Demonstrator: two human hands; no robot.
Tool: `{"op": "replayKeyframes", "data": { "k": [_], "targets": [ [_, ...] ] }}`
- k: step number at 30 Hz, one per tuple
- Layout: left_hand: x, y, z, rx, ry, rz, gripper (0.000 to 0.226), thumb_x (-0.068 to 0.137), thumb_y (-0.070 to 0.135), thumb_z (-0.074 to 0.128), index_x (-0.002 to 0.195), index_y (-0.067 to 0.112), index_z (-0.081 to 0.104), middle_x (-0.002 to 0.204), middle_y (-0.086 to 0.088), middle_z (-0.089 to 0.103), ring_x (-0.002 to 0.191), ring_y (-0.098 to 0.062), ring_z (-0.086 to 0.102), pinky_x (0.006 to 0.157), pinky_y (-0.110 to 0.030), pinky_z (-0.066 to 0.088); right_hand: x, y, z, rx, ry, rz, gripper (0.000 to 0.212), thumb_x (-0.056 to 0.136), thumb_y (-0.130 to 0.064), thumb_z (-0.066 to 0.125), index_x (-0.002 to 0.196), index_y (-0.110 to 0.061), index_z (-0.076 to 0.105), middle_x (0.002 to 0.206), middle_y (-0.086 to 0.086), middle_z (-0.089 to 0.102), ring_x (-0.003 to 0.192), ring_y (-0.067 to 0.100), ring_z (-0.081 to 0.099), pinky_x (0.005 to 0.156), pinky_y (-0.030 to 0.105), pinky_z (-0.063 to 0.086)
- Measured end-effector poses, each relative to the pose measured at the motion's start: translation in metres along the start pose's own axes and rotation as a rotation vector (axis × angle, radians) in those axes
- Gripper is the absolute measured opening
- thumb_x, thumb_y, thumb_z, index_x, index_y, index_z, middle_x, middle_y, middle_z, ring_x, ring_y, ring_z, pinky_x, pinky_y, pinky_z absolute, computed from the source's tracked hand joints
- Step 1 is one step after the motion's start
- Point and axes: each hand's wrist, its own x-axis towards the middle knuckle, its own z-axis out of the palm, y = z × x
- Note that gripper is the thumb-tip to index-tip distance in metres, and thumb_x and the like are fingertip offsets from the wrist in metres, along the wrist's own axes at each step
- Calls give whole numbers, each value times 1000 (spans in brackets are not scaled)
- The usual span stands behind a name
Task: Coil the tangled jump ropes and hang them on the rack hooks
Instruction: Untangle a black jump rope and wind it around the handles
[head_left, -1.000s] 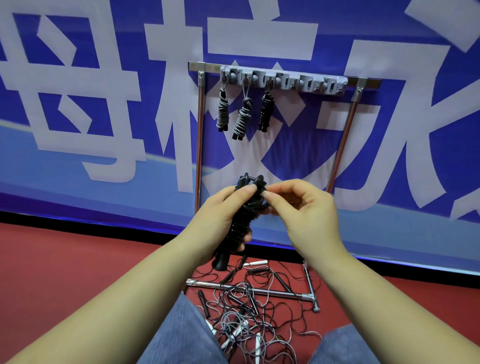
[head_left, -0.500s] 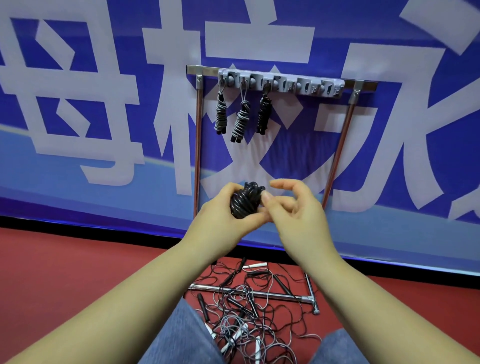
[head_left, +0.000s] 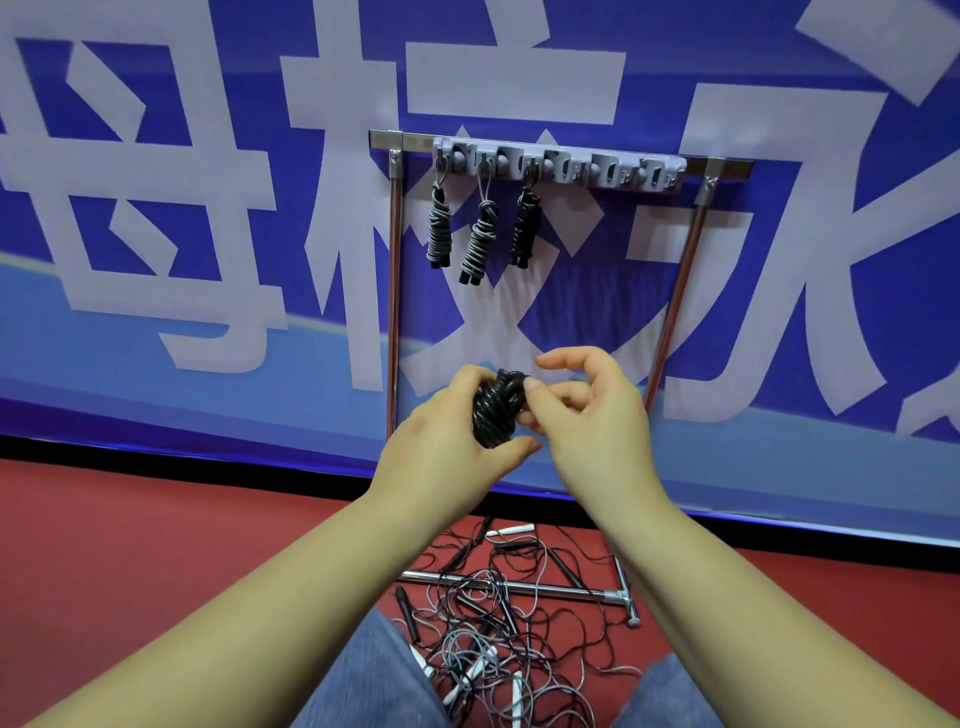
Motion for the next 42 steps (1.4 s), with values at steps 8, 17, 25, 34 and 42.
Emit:
{"op": "replayKeyframes", "data": {
  "k": [8, 17, 25, 34, 42],
  "targets": [
    [1, 5, 2, 83, 42, 26, 38, 81, 44, 58, 115, 35, 45, 103, 10, 61, 92, -14, 59, 72, -32, 48, -6, -3, 12, 141, 63, 45, 31, 71, -16, 80, 86, -19, 54, 77, 0, 66, 66, 3, 63, 61, 15, 49],
    [5, 1, 12, -70, 53, -66, 38, 79, 47, 65, 112, 38, 49, 97, 13, 66, 92, -14, 62, 80, -36, 52, 3, 11, 24, 331, 239, 200, 14, 89, -16, 63, 77, -22, 65, 71, -5, 65, 62, 0, 60, 62, 16, 47],
    [14, -3, 14, -138, 75, -63, 41, 73, 39, 70, 112, 42, 56, 89, 16, 68, 89, -9, 63, 83, -34, 52, 31, 15, -3, -27, 46, 215, 24, 97, -28, 50, 85, -12, 65, 83, 3, 65, 78, 13, 56, 63, 13, 41],
    [28, 15, 18, -51, 129, 49, 57, 75, 37, 70, 129, 39, 50, 111, 10, 67, 106, -19, 60, 90, -34, 48, 84, 20, -28, 244, 143, 558, 26, 93, -19, 59, 68, -13, 56, 67, 0, 55, 62, 11, 47, 59, 22, 38],
    [47, 3, 29, -188, 111, -43, 42, 78, 38, 68, 111, 48, 44, 95, 17, 64, 89, -11, 60, 77, -32, 49, 106, 17, -28, 227, 32, 428, 25, 97, -20, 52, 74, -11, 58, 70, 1, 61, 62, 9, 60, 57, 19, 49]
  ]
}}
